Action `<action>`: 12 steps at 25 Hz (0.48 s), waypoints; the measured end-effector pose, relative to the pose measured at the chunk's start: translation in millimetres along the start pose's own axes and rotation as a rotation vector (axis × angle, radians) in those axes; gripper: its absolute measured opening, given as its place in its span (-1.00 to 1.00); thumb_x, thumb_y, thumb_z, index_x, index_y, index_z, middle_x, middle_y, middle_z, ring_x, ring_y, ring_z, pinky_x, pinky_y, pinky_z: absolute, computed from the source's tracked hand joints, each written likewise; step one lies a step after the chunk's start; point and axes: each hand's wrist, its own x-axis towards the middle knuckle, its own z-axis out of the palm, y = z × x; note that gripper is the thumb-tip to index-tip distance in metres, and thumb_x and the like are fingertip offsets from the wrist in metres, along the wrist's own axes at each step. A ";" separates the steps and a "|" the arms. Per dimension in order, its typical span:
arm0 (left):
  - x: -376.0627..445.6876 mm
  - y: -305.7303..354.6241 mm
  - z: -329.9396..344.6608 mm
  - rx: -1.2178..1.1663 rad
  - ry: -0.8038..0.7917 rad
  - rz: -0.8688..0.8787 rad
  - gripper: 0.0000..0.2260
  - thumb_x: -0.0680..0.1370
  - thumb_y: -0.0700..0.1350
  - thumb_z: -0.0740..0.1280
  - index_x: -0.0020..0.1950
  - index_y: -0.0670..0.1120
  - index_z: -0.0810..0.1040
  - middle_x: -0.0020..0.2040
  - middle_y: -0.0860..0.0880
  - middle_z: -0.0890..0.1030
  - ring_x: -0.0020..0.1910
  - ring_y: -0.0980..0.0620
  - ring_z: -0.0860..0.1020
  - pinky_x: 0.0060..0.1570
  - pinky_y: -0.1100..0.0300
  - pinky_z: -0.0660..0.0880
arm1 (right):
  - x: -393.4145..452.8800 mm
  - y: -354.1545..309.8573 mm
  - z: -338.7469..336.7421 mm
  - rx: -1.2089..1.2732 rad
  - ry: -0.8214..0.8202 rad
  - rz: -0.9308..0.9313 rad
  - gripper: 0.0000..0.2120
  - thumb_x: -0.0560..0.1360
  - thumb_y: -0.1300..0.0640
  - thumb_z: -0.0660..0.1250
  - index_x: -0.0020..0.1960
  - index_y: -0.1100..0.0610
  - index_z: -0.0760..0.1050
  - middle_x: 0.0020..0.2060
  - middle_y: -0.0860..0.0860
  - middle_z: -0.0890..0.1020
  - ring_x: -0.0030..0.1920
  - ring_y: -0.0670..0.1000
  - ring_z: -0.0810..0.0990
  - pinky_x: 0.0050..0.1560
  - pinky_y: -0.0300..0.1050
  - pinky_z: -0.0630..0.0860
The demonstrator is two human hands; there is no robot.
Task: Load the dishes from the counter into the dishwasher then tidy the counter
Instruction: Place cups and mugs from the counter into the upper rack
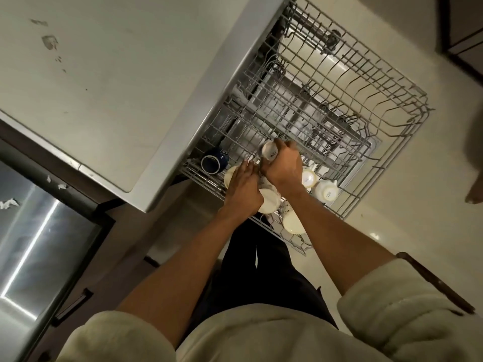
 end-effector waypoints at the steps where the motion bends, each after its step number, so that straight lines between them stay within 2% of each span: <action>1: -0.5 -1.1 -0.1 -0.005 0.000 0.006 -0.35 0.51 -0.26 0.25 0.59 -0.17 0.13 0.60 -0.13 0.14 0.61 -0.04 -0.05 0.57 0.04 -0.04 | 3.5 1.1 2.2 -0.003 0.005 -0.006 -0.44 0.40 -0.04 0.52 0.35 0.05 0.48 0.17 0.15 0.55 0.07 0.21 0.61 0.03 -0.01 0.57; 7: -0.6 -4.4 -0.1 -0.025 0.021 0.033 -0.35 0.50 -0.26 0.27 0.58 -0.21 0.14 0.59 -0.16 0.17 0.60 -0.06 -0.01 0.56 0.00 0.03 | 16.6 8.4 17.2 -0.048 0.003 -0.015 -0.42 0.38 -0.09 0.55 0.34 0.05 0.49 0.12 0.15 0.56 0.01 0.15 0.60 -0.05 -0.11 0.51; 10: -0.8 -5.7 0.1 -0.014 0.024 0.039 -0.35 0.49 -0.26 0.26 0.57 -0.24 0.15 0.59 -0.16 0.17 0.60 -0.05 -0.01 0.56 -0.01 0.04 | 23.0 7.1 25.1 -0.122 -0.033 -0.010 -0.36 0.36 -0.05 0.58 0.37 0.06 0.47 0.15 0.16 0.55 0.11 0.19 0.57 0.05 0.03 0.58; 12: -0.8 -6.7 -0.2 -0.004 0.022 0.038 -0.36 0.50 -0.26 0.26 0.57 -0.25 0.15 0.60 -0.16 0.16 0.60 -0.05 -0.02 0.56 0.00 0.03 | 27.9 5.6 27.8 -0.156 -0.052 -0.008 -0.35 0.38 -0.03 0.56 0.40 0.08 0.45 0.20 0.17 0.53 0.20 0.19 0.51 0.13 0.08 0.55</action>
